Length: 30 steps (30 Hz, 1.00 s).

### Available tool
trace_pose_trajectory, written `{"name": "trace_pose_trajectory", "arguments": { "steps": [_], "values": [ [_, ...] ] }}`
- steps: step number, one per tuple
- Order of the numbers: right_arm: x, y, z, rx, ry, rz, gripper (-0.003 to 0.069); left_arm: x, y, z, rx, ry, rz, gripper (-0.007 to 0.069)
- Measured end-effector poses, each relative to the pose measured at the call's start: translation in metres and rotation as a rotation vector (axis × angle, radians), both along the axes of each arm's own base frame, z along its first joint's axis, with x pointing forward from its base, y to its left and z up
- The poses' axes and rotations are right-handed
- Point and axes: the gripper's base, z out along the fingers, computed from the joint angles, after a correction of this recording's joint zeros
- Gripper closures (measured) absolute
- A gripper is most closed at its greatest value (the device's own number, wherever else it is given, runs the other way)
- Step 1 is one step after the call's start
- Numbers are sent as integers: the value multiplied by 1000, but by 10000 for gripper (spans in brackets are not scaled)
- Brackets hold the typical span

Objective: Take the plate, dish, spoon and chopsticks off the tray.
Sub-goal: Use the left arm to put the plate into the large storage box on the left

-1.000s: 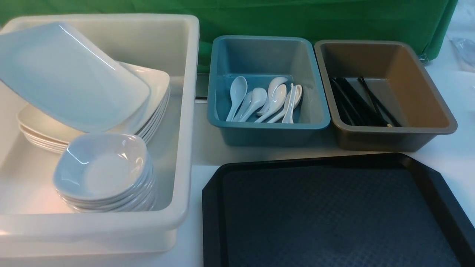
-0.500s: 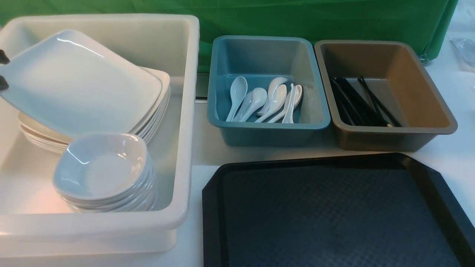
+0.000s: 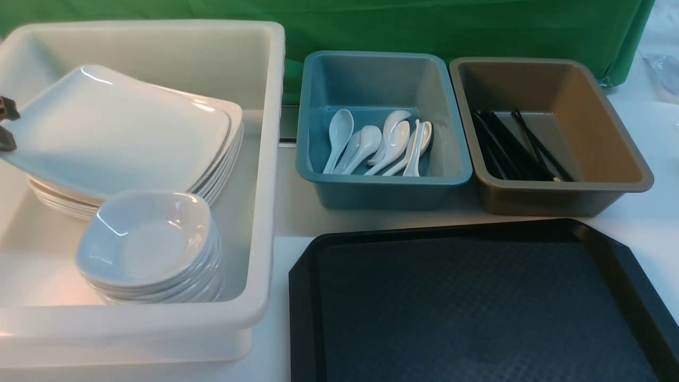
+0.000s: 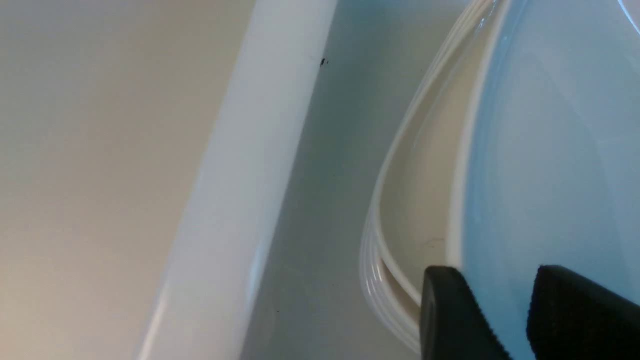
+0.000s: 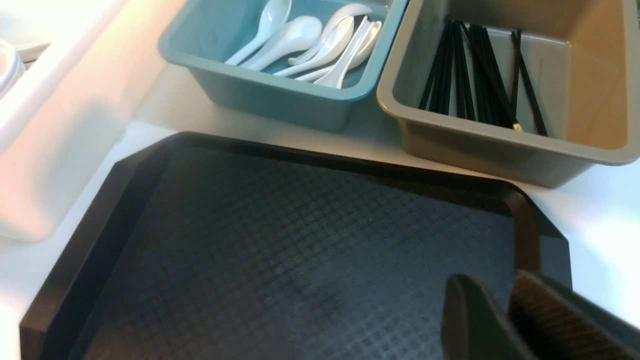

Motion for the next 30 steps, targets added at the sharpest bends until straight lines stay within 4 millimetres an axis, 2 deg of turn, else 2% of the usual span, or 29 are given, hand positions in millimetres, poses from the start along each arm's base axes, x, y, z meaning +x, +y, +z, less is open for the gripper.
{"name": "trace_pose_trajectory", "arguments": {
  "steps": [5, 9, 12, 14, 18, 20, 21, 22, 24, 25, 27, 30],
  "values": [
    [0, 0, 0, 16, 6, -11, 503, -1, -1, -1, -1, 9, -10, 254],
    [0, 0, 0, 18, 6, -11, 503, -1, -1, -1, -2, 11, -12, 209],
    [0, 0, 0, 21, 8, -14, 503, -1, -2, 0, -5, 16, -17, 209],
    [0, 0, 0, 22, 8, -14, 503, -3, -2, 2, -5, 15, -22, 229],
    [0, -1, 3, 8, -7, -15, 522, -11, -10, 22, 14, -12, -58, 395],
    [-1, -3, 11, -4, -39, -19, 543, -16, -20, 42, 64, -57, -111, 533],
    [-1, -3, 12, -2, -43, -19, 545, -16, -22, 45, 67, -63, -114, 541],
    [-3, -4, 22, -4, -74, -24, 567, -18, -34, 58, 102, -99, -159, 582],
    [-7, -6, 37, 1, -123, -28, 601, -22, -58, 81, 147, -161, -237, 609],
    [-7, -6, 38, 2, -127, -28, 601, -22, -63, 82, 152, -167, -255, 611],
    [-16, -9, 63, 21, -196, -30, 632, -30, -107, 105, 185, -238, -391, 621],
    [-23, -12, 76, 30, -227, -31, 636, -39, -136, 119, 198, -282, -485, 622]
  ]
}}
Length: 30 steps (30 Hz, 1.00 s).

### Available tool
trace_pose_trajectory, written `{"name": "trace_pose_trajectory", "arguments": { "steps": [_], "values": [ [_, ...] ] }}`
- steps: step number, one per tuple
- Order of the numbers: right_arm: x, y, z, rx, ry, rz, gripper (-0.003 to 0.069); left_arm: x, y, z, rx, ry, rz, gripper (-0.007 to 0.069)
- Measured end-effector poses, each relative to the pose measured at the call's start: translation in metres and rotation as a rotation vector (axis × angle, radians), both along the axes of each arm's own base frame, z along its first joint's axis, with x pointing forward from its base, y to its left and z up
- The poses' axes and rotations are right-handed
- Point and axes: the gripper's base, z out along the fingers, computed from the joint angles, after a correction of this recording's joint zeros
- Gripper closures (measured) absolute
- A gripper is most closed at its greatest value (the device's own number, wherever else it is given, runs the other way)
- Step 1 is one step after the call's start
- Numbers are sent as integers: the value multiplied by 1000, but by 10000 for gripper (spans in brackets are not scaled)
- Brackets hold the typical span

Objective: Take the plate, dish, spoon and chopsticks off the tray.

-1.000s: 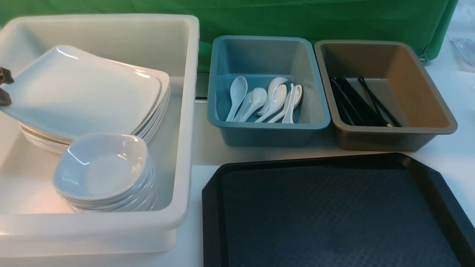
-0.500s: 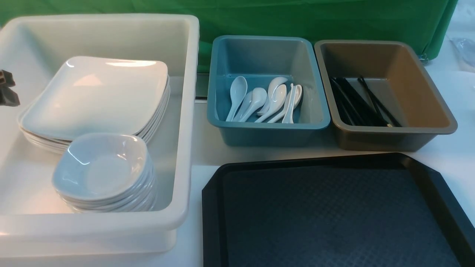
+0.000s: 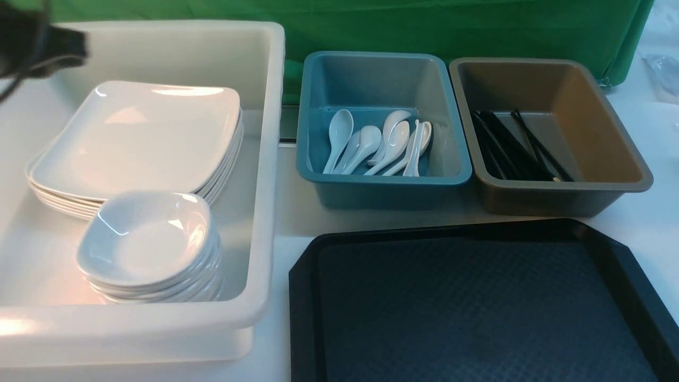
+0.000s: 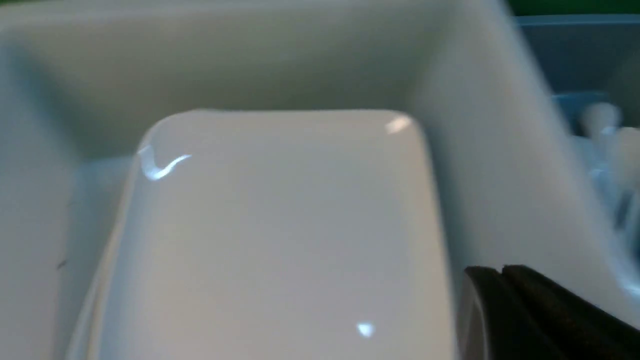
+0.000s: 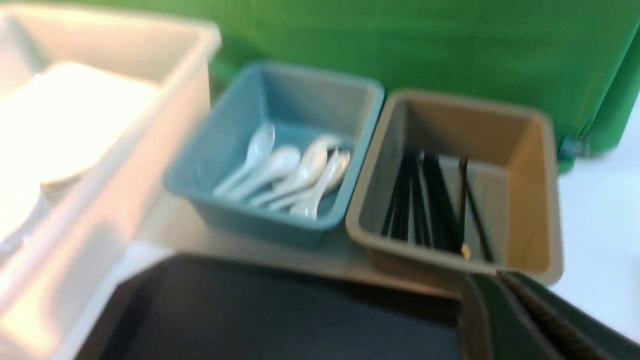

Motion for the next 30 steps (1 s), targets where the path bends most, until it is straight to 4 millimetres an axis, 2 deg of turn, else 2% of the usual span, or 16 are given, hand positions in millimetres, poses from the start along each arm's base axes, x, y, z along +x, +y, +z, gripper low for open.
{"name": "trace_pose_trajectory", "arguments": {
  "steps": [1, 2, 3, 4, 5, 9, 11, 15, 20, 22, 23, 24, 26, 27, 29, 30],
  "values": [
    [-7, -2, 9, 9, -28, -1, 636, -10, -27, 9, 26, -25, -96, 622],
    [-12, -4, 12, 16, -50, -1, 636, -16, -40, 14, 47, -41, -146, 622],
    [-15, -5, 13, 19, -59, -1, 636, -18, -43, 15, 52, -45, -155, 622],
    [-26, -8, 16, 37, -106, -2, 636, -31, -62, 24, 84, -72, -222, 624],
    [-32, -10, 17, 44, -132, -1, 636, -37, -68, 28, 85, -80, -237, 624],
    [-56, -18, 15, 79, -276, 1, 636, -61, -82, 43, 77, -122, -272, 624],
    [-70, -23, 4, 95, -368, 1, 636, -84, -88, 50, 67, -161, -304, 624],
    [-84, -27, -15, 128, -502, 4, 636, -113, -86, 44, 38, -181, -313, 624],
    [-94, -30, -47, 170, -656, 7, 633, -160, -72, 5, 10, -206, -282, 624],
    [-92, -29, -53, 170, -658, 7, 620, -179, -66, -21, -20, -212, -263, 624],
    [-90, -28, -56, 165, -644, 7, 612, -188, -63, -32, -41, -220, -253, 624],
    [-89, -28, -56, 165, -642, 7, 610, -192, -63, -33, -52, -231, -251, 624],
    [-89, -28, -57, 159, -632, 6, 580, -211, -56, -62, -115, -262, -215, 624],
    [-89, -28, -57, 159, -632, 6, 580, -210, -56, -65, -118, -256, -211, 624],
    [-89, -28, -57, 160, -633, 6, 555, -224, -50, -91, -174, -304, -156, 624],
    [-89, -28, -57, 160, -633, 6, 552, -224, -49, -93, -176, -307, -152, 624]
  ]
}}
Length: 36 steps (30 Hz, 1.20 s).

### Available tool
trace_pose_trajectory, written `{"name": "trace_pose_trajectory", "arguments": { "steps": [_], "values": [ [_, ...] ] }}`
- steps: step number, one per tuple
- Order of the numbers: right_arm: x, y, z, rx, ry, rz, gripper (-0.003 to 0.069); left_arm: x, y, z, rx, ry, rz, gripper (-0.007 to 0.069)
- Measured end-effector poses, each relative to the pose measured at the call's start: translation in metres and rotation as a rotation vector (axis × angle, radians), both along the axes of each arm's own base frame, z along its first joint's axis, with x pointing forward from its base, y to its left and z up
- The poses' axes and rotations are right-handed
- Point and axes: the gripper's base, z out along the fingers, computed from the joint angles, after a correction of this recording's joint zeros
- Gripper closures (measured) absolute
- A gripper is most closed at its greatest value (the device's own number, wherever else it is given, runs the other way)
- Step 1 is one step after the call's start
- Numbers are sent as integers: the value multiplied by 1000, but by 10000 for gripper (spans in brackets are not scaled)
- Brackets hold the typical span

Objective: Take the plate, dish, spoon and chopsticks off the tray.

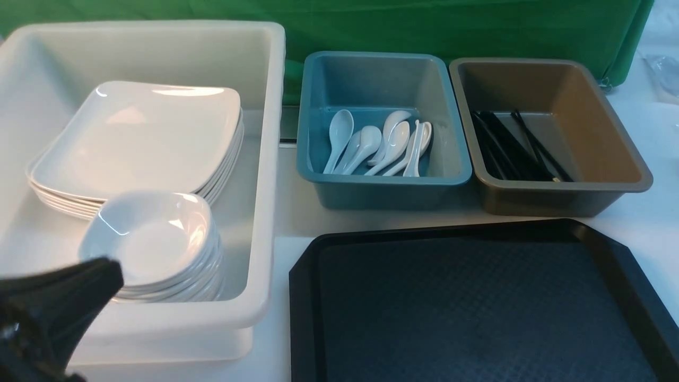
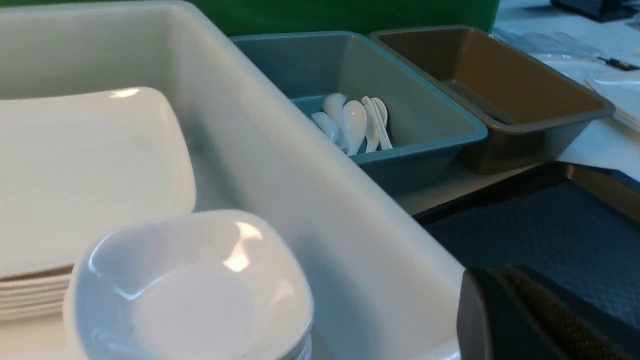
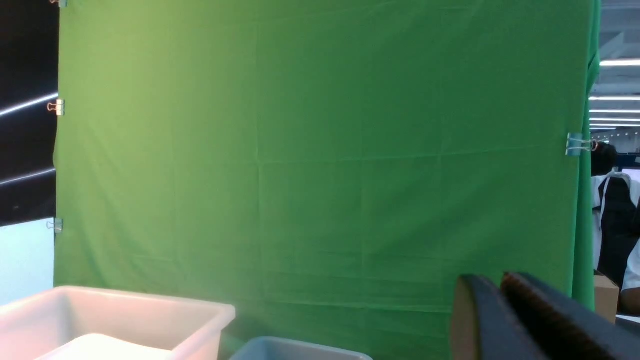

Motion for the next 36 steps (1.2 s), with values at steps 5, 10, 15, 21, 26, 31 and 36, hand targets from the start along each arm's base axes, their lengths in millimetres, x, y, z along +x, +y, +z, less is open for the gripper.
{"name": "trace_pose_trajectory", "arguments": {
  "steps": [5, 10, 15, 21, 26, 31, 36],
  "values": [
    [0, 0, 0, -1, 1, -1, 529, -9, 11, -23, -120, -99, 109, 617],
    [0, 0, 0, -1, 1, -1, 518, -9, 17, -15, -142, -199, 165, 611],
    [0, 0, 0, -2, 1, -1, 512, -9, 18, -14, -103, -230, 171, 610],
    [0, 0, 0, -2, 1, -1, 493, -9, 18, -14, 6, -271, 160, 610],
    [0, 0, 0, -3, 0, -2, 479, -9, 18, -14, 74, -290, 150, 610],
    [0, 0, 0, -3, 0, -2, 466, -9, 18, -14, 121, -307, 146, 610],
    [0, 0, 0, -3, 0, -2, 458, -9, 18, -14, 236, -349, 134, 610]
  ]
}}
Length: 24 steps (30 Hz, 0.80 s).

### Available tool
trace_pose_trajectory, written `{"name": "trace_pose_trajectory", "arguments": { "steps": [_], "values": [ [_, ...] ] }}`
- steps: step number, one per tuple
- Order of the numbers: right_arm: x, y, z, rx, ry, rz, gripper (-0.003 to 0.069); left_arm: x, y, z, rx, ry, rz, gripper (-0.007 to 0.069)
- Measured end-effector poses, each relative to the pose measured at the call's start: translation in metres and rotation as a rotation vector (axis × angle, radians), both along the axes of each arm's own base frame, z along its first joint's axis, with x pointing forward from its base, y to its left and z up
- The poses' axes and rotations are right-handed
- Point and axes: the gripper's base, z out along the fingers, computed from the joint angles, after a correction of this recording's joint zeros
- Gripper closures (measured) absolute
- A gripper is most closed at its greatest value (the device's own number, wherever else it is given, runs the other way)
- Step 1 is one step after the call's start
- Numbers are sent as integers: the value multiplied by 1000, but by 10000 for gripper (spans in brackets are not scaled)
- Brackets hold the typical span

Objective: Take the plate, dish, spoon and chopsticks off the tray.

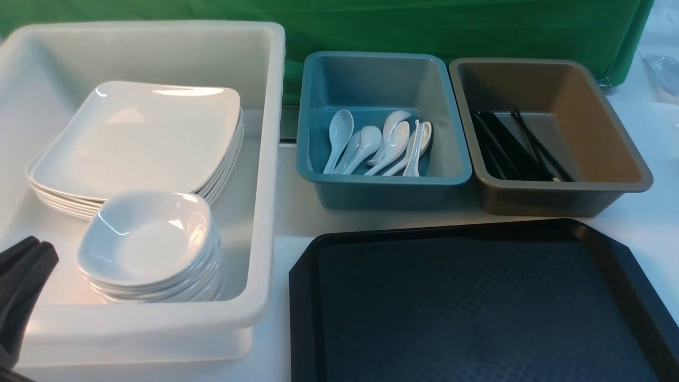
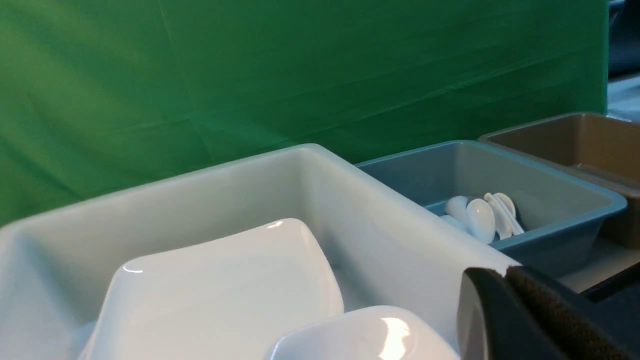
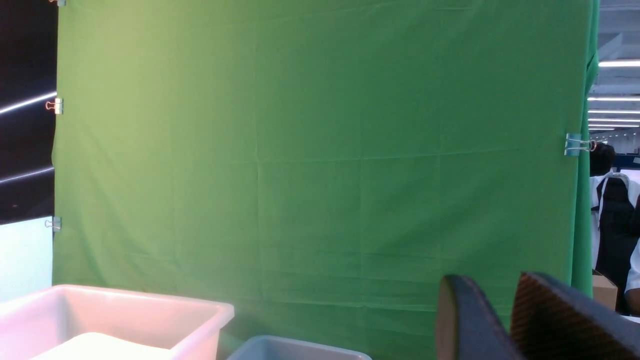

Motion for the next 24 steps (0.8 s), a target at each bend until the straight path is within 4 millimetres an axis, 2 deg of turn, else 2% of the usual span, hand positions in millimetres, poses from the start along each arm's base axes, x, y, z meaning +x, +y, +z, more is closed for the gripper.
{"name": "trace_pose_trajectory", "arguments": {
  "steps": [4, 8, 12, 14, 16, 24],
  "values": [
    [0, 0, 0, 0, 0, 0, 446, 0, 0, 0, 8, -2, 4, 610],
    [0, 0, 0, 0, 0, 0, 440, 1, 3, -2, -77, 28, 42, 610],
    [0, 0, 0, 0, 0, 0, 425, 3, 13, -29, -248, 134, 171, 610],
    [0, 0, 0, 0, 0, 0, 425, 2, 16, -37, -282, 148, 209, 610],
    [0, 0, 0, 0, 0, 0, 425, -2, 20, -57, -304, 165, 275, 610],
    [0, 0, 0, 0, 0, 0, 422, -13, 23, -67, -217, 170, 316, 610]
  ]
}}
